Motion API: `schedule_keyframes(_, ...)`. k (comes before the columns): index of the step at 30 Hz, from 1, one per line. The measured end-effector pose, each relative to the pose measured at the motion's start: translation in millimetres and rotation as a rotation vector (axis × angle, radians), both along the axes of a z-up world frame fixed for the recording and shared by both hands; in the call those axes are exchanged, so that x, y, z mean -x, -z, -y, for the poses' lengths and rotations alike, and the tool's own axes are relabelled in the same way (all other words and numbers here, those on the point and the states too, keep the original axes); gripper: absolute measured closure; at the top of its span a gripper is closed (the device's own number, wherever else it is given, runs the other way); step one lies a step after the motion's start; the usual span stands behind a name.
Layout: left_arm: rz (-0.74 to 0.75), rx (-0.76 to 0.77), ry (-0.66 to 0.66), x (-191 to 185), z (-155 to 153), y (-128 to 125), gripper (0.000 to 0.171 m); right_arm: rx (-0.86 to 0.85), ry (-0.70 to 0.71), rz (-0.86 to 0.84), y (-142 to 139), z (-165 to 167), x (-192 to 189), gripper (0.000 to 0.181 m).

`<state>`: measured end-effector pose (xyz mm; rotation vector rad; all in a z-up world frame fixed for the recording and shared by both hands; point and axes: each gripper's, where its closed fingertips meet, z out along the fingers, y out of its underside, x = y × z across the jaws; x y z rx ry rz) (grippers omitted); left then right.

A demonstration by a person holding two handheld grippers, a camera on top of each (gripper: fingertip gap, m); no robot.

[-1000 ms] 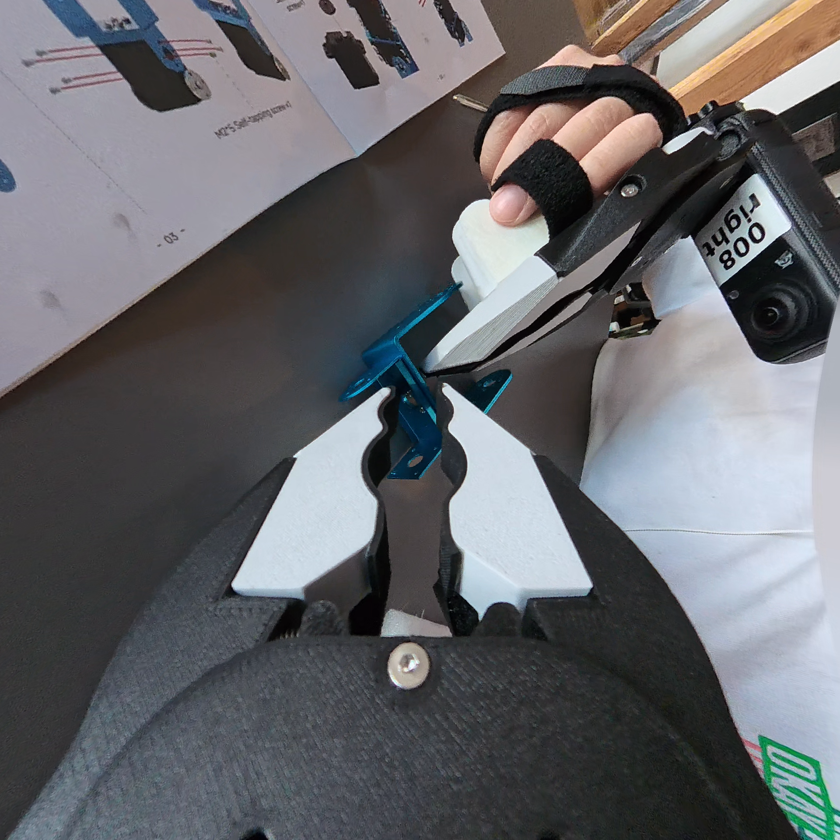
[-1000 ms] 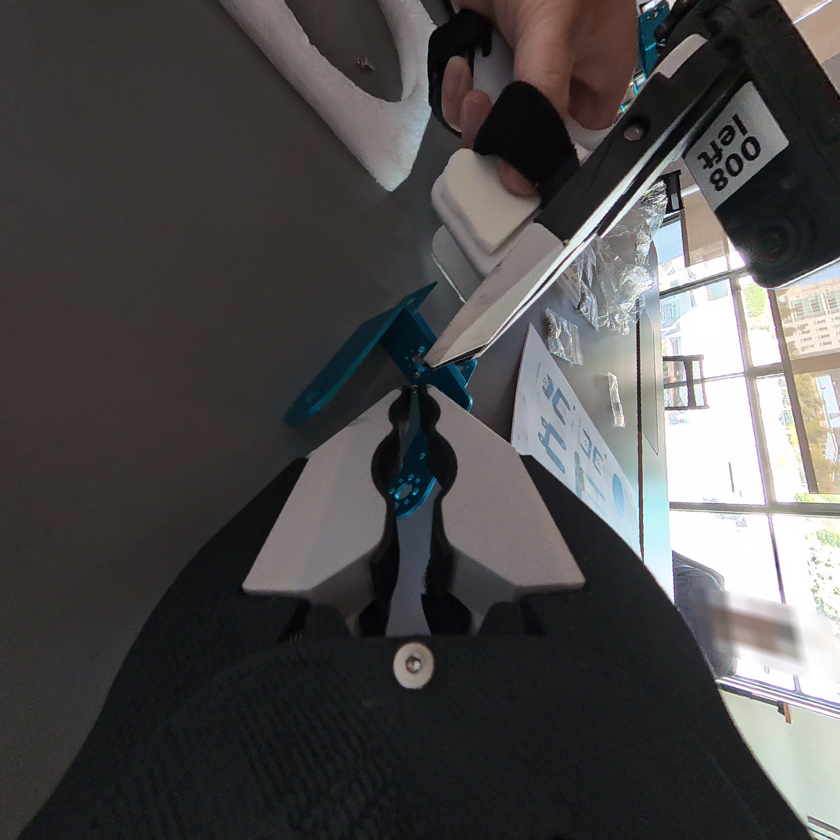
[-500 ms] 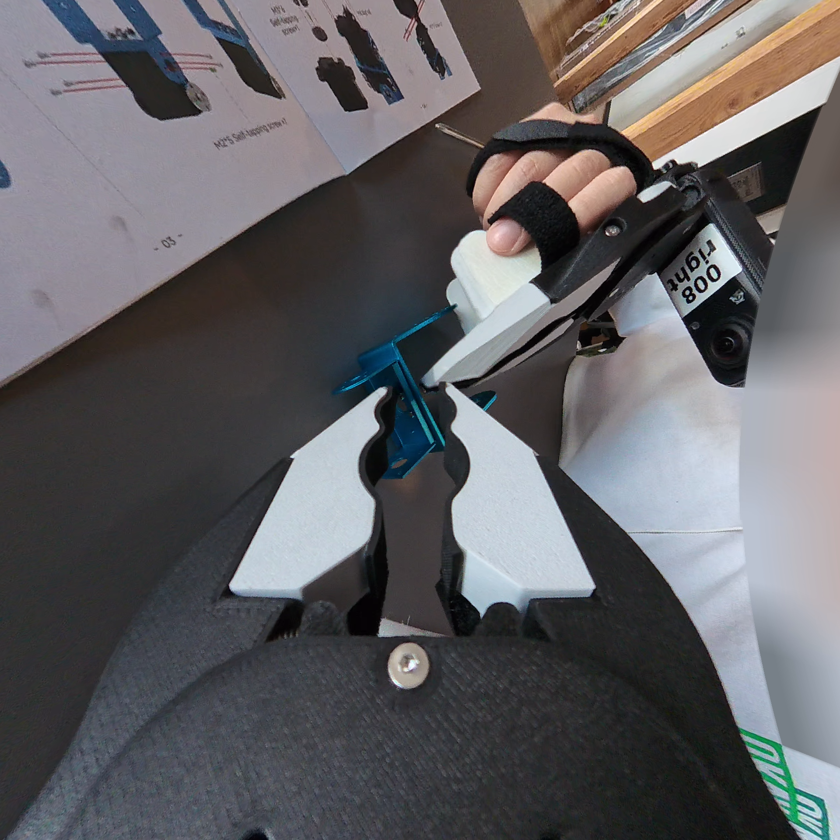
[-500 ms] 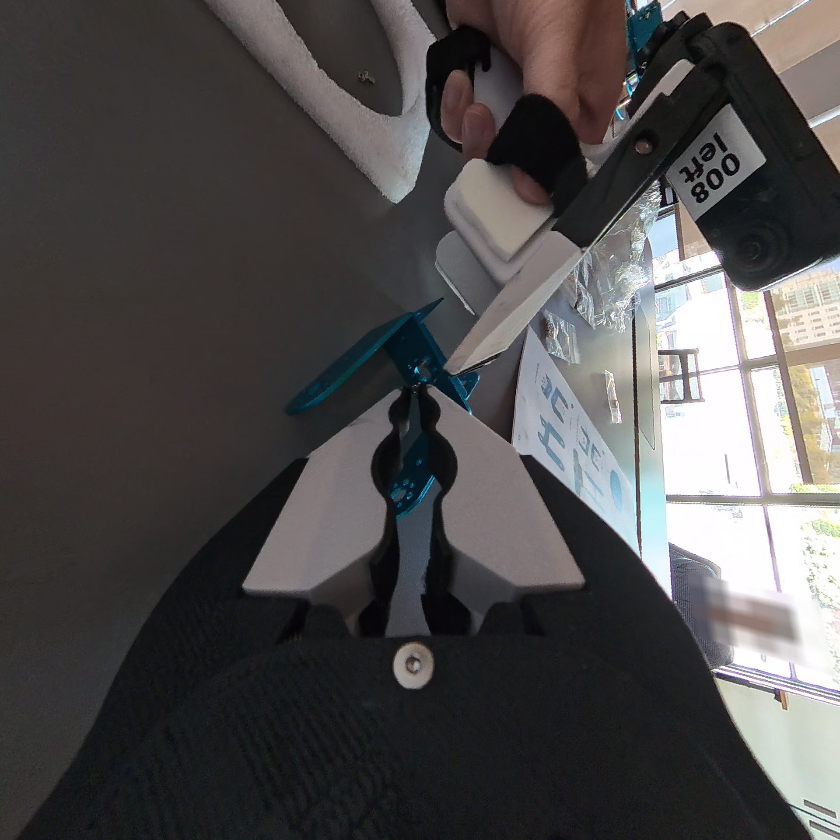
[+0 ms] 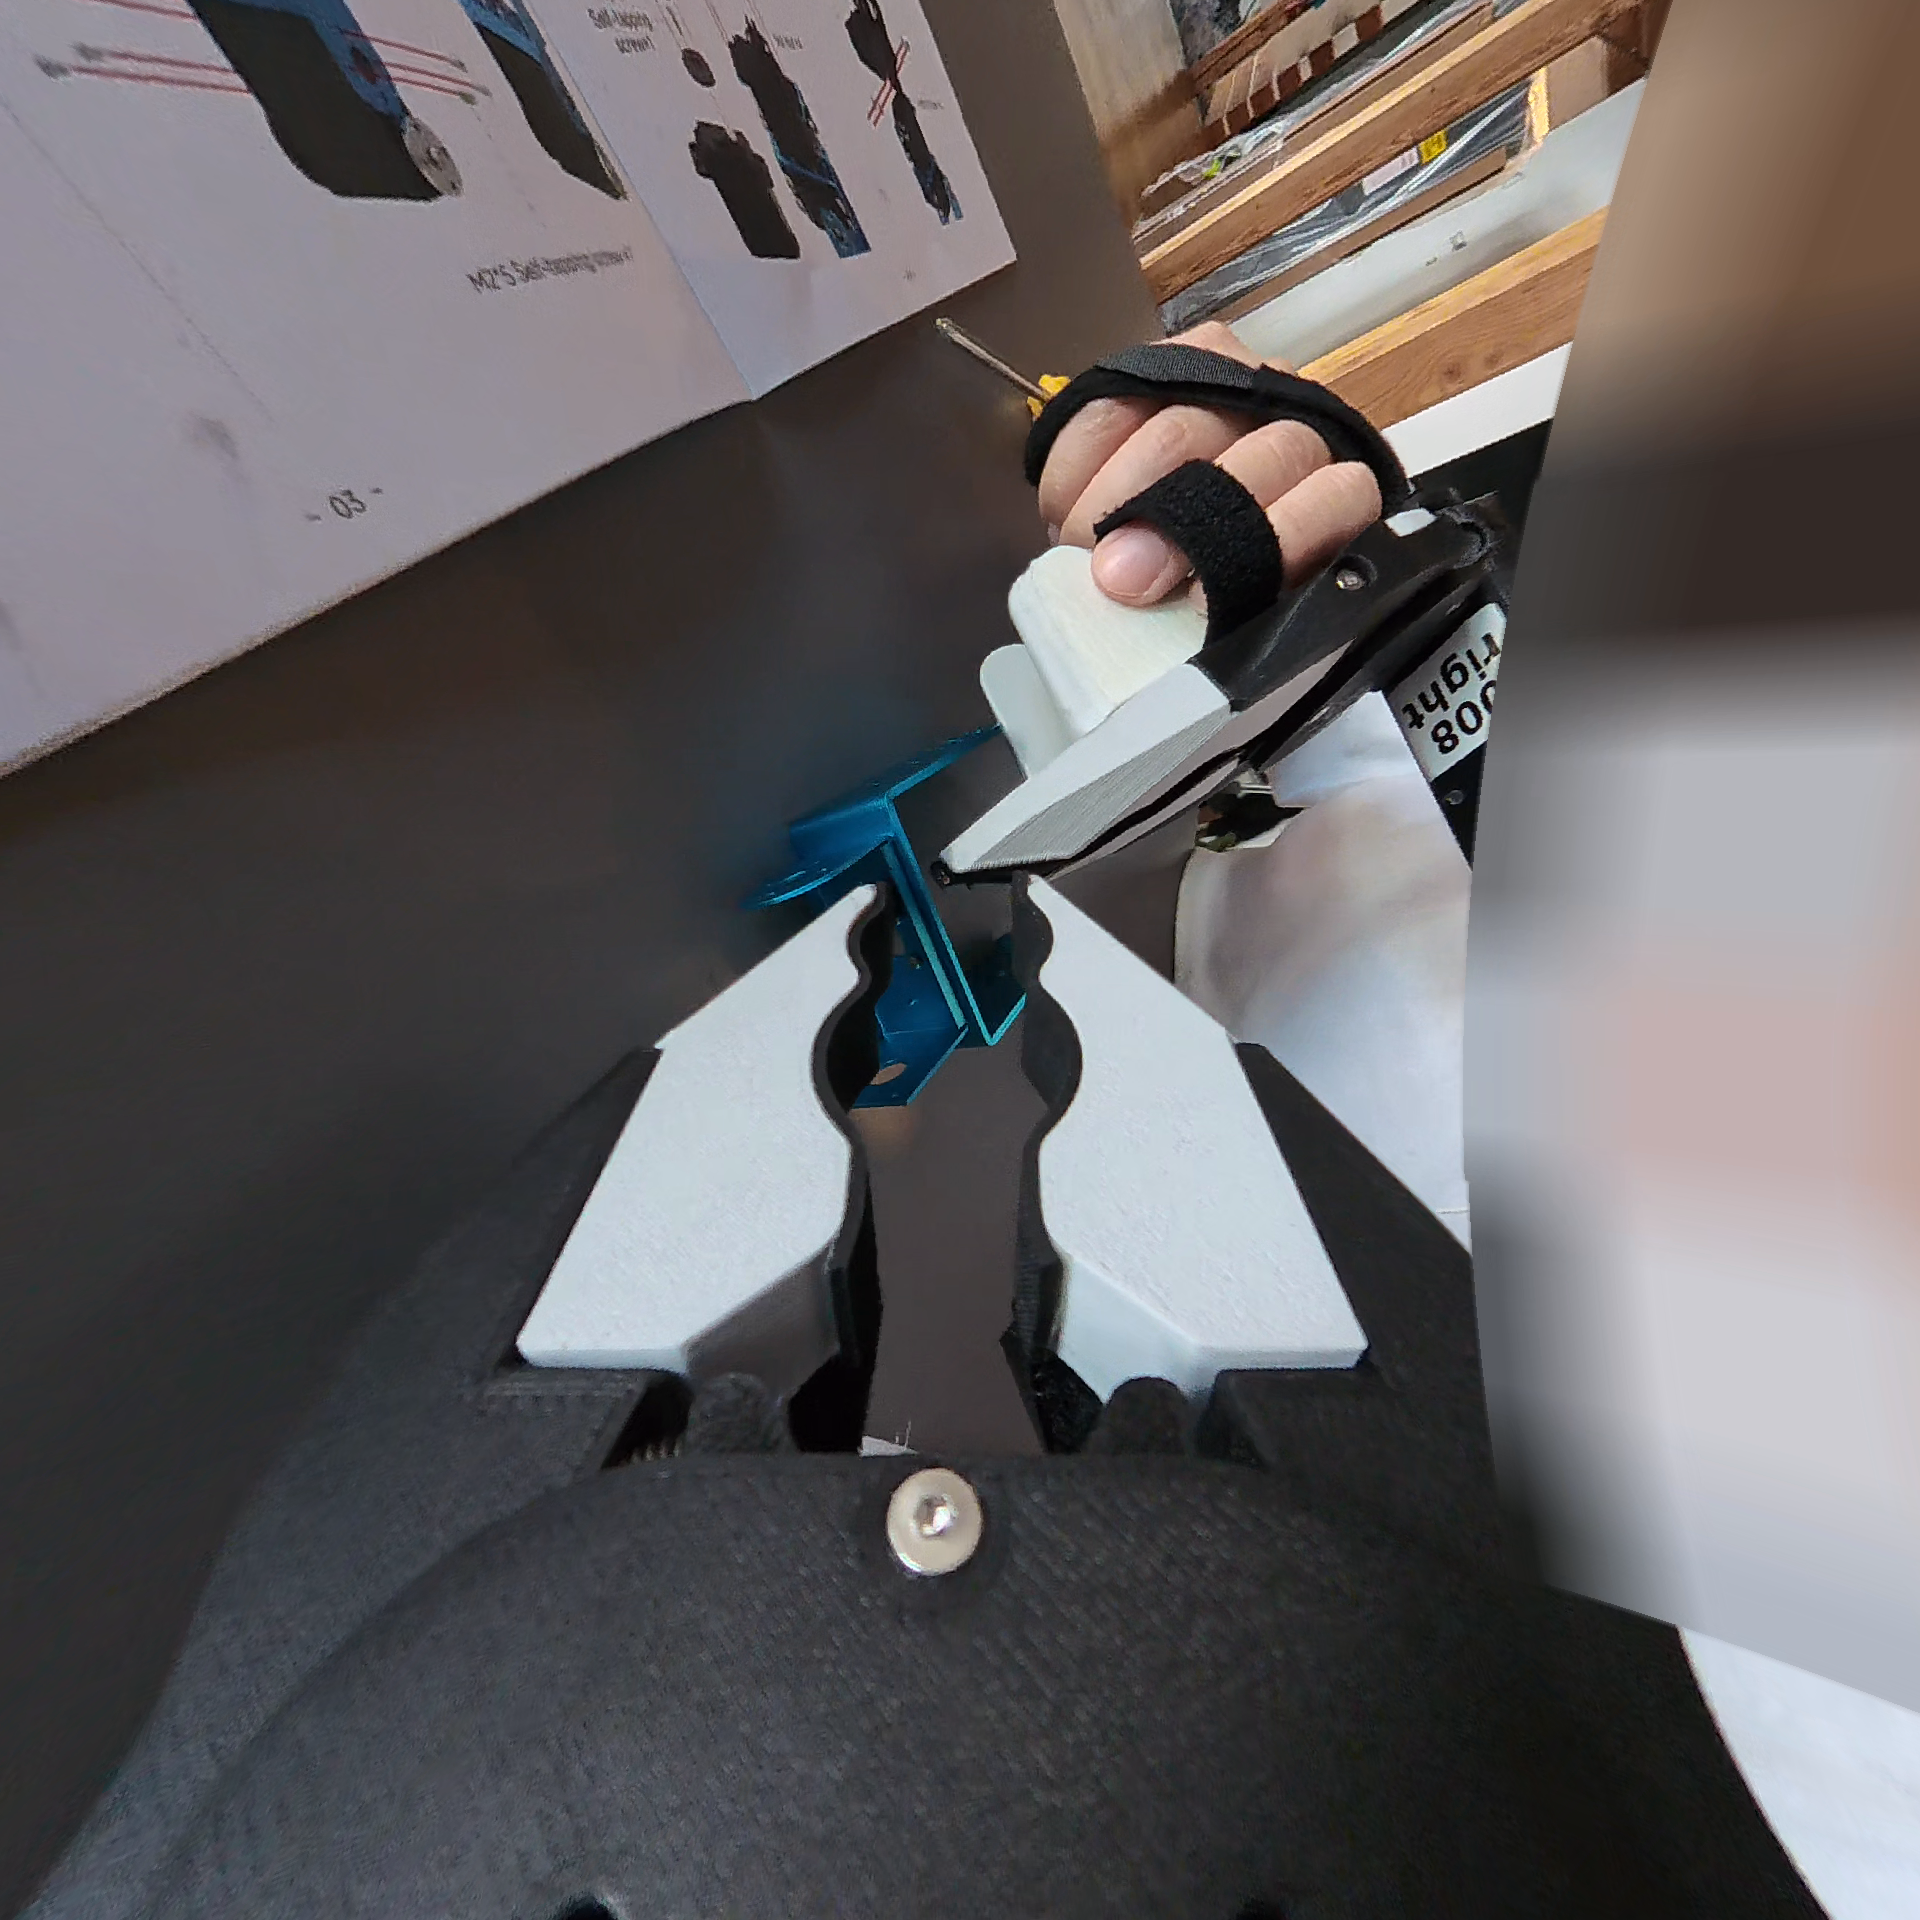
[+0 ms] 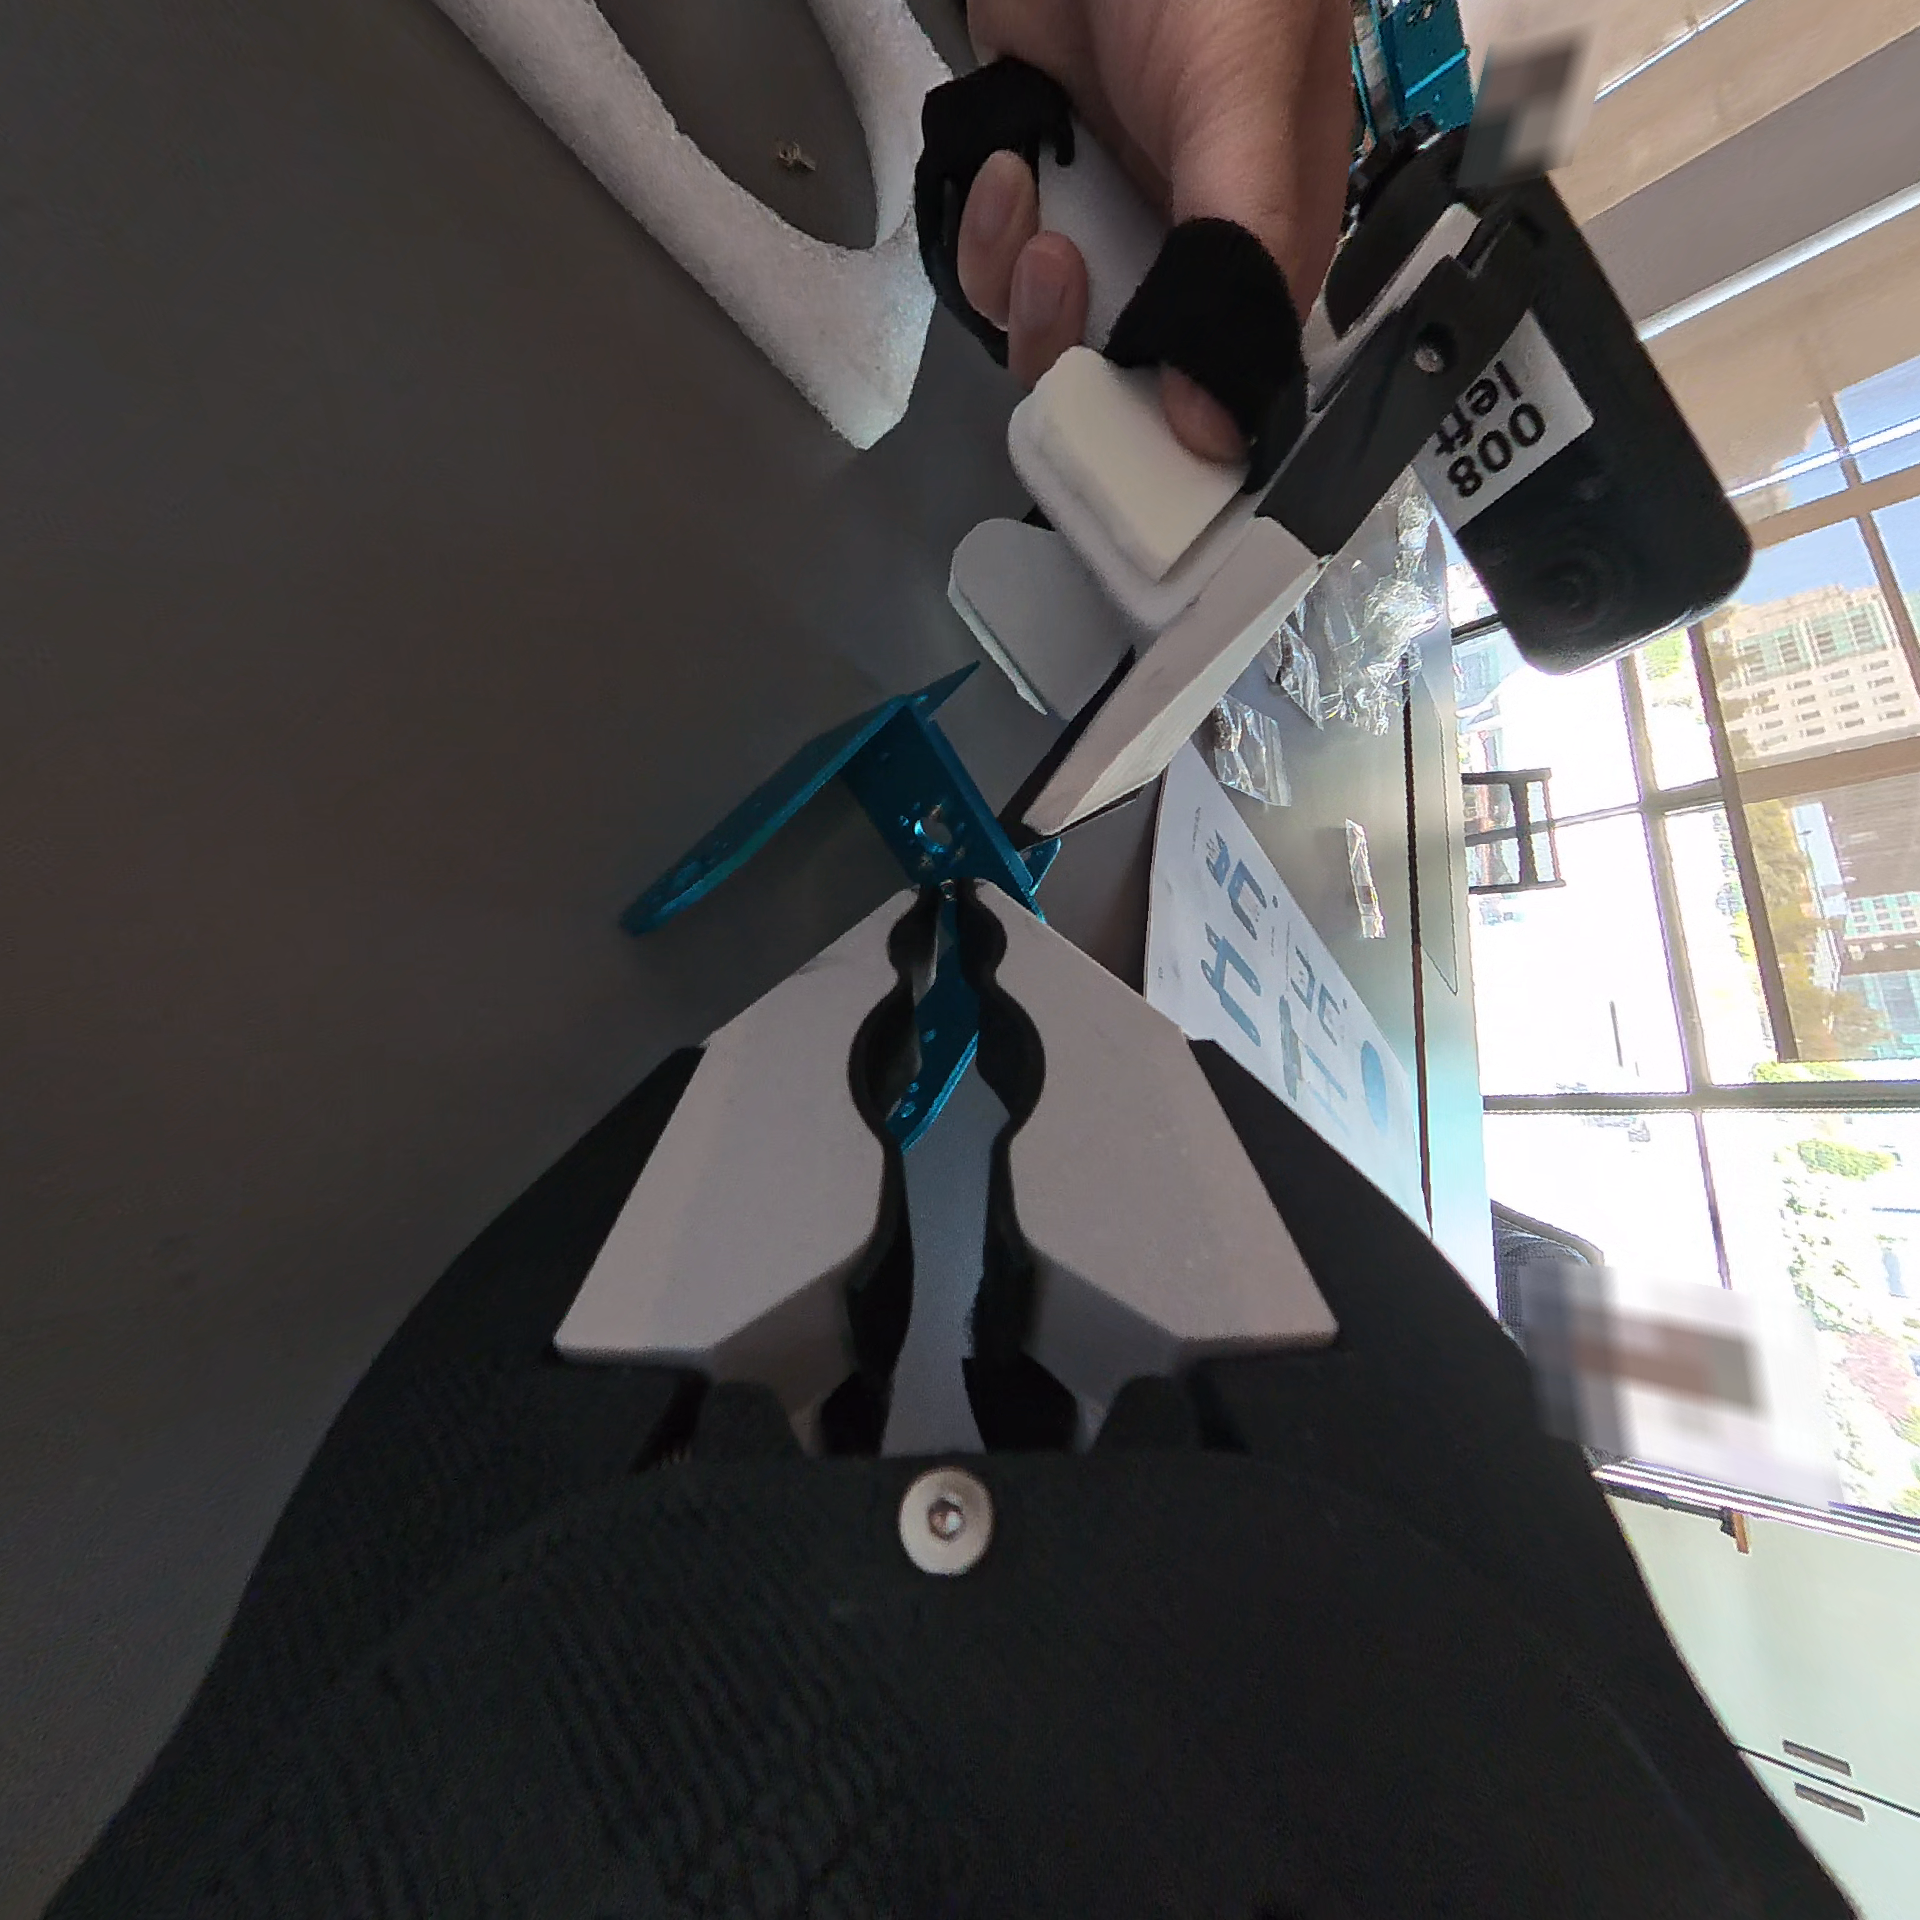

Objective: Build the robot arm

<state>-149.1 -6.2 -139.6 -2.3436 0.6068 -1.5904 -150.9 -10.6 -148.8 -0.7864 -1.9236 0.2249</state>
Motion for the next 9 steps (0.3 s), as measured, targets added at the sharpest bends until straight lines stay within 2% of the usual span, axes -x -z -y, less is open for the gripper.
schedule_keyframes(9,0.031,0.044,0.004,-1.1,1.3,-0.3,0.152,0.036,-0.012,-0.012,0.9,1.4,2.5,0.180)
